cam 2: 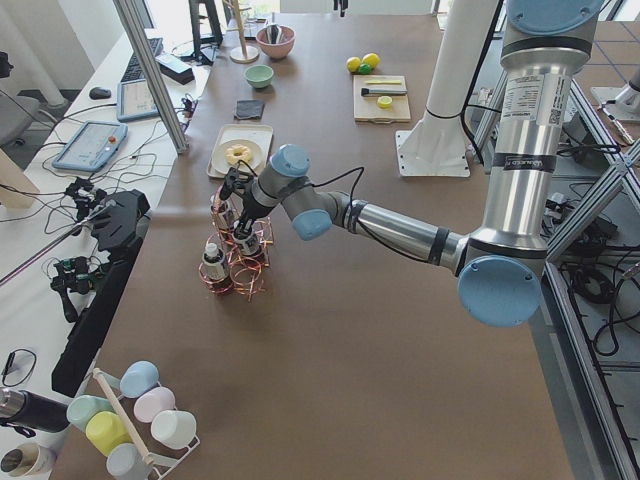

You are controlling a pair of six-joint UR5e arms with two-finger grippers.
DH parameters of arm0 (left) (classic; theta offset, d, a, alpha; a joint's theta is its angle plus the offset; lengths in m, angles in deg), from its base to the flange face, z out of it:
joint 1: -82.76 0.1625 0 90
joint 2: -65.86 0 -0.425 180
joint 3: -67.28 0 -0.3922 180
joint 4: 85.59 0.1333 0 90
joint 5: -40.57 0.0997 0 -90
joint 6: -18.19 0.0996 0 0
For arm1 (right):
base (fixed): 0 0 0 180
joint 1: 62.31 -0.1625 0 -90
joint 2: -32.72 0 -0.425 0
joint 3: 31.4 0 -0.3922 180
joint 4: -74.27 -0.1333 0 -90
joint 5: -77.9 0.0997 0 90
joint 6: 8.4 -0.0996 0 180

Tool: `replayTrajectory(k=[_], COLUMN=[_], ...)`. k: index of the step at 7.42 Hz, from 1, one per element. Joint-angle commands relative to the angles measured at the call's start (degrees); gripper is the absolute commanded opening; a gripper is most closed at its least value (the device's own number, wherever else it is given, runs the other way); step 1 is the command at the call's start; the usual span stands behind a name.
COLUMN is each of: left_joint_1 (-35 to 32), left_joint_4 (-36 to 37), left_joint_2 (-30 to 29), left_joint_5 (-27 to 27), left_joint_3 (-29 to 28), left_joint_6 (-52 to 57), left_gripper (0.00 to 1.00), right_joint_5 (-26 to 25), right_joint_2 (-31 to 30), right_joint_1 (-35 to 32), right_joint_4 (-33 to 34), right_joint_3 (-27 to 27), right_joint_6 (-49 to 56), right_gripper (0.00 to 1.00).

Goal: Place tea on tray
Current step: 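Lower the left gripper over a tea bottle in the copper rack, then close the left gripper on the tea bottle and lift it out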

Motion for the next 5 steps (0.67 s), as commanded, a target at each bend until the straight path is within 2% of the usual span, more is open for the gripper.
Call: replayTrajectory(k=[1, 4, 5], left_joint_1=[-2.78, -6.30, -7.97], left_joint_4=[12.53, 20.13, 22.24], left_joint_2=[-0.72, -0.99, -2.82], left_joint_5=[-0.33, -1.72, -5.13], left_joint_3=[9.77, 15.86, 16.58], left_joint_6=[1.55, 2.88, 2.79], left_gripper=[0.00, 0.00, 0.00], right_joint_5=[0.25, 0.26, 0.26], right_joint_2=[0.05, 0.05, -0.04], right_joint_1=[0.04, 0.21, 0.22], right_joint_4=[0.00, 0.09, 0.09], right_joint_3=[0.09, 0.00, 0.00], right_joint_6=[0.00, -0.09, -0.01], right_gripper=[1.00, 1.00, 1.00])
